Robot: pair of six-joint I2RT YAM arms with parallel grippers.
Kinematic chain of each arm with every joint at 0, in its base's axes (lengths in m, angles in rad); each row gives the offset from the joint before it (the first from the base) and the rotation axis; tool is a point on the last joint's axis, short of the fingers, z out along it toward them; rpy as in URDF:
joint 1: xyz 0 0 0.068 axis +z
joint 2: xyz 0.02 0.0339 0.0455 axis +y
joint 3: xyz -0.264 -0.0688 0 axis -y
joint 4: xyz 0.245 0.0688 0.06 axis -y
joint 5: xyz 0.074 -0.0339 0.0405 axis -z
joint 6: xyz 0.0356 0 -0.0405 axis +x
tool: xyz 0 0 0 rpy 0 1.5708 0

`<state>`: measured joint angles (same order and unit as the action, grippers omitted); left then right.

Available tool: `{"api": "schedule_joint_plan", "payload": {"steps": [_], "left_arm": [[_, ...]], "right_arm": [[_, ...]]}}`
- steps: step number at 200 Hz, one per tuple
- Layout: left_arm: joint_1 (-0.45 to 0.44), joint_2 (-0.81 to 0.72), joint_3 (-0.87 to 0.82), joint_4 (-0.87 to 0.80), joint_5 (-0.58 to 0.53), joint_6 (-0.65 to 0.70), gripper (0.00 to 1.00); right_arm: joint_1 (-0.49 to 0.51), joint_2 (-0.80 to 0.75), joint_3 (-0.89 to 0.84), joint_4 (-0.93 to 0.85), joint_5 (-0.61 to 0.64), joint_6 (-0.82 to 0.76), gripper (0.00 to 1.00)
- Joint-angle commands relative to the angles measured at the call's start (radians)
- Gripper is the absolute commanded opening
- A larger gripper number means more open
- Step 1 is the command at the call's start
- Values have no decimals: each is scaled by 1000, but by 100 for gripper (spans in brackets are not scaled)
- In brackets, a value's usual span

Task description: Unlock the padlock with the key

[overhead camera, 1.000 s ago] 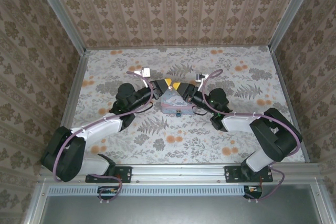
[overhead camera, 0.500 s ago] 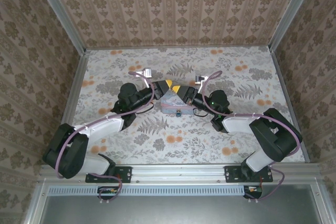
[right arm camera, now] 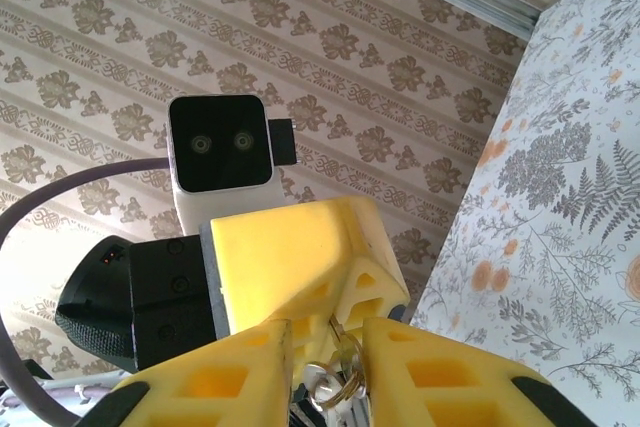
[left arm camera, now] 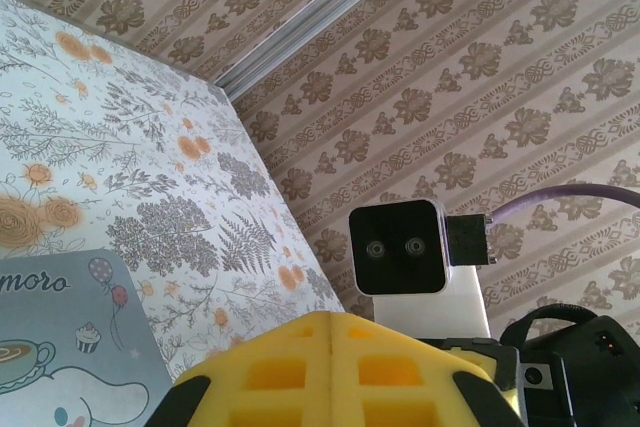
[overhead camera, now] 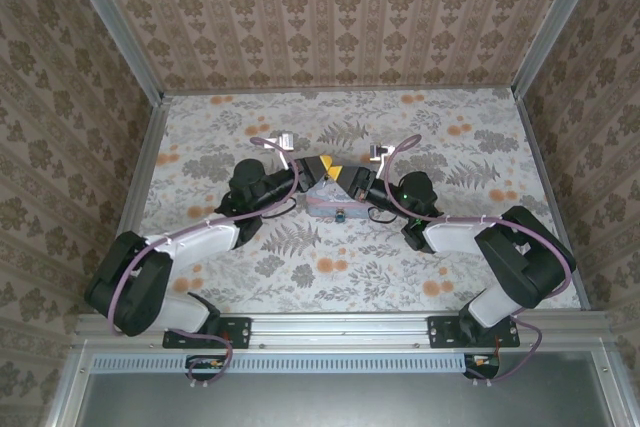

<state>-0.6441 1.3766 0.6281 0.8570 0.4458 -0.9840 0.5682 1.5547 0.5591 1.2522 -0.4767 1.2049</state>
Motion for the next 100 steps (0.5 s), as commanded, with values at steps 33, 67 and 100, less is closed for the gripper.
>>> {"api": "schedule_joint_plan", "payload": {"steps": [33,67,100], "left_arm": [[-11,15,28,21,7,-6,0],[-11,16,30,22,7,-7,0],[-11,16,30,22,2,-8,0]], "right_arm": [[-2,10,14,45,-27,-10,25],[-3,11,2,46,-23,-13,26],[-4,13,-7,50,-25,-13,26]]}}
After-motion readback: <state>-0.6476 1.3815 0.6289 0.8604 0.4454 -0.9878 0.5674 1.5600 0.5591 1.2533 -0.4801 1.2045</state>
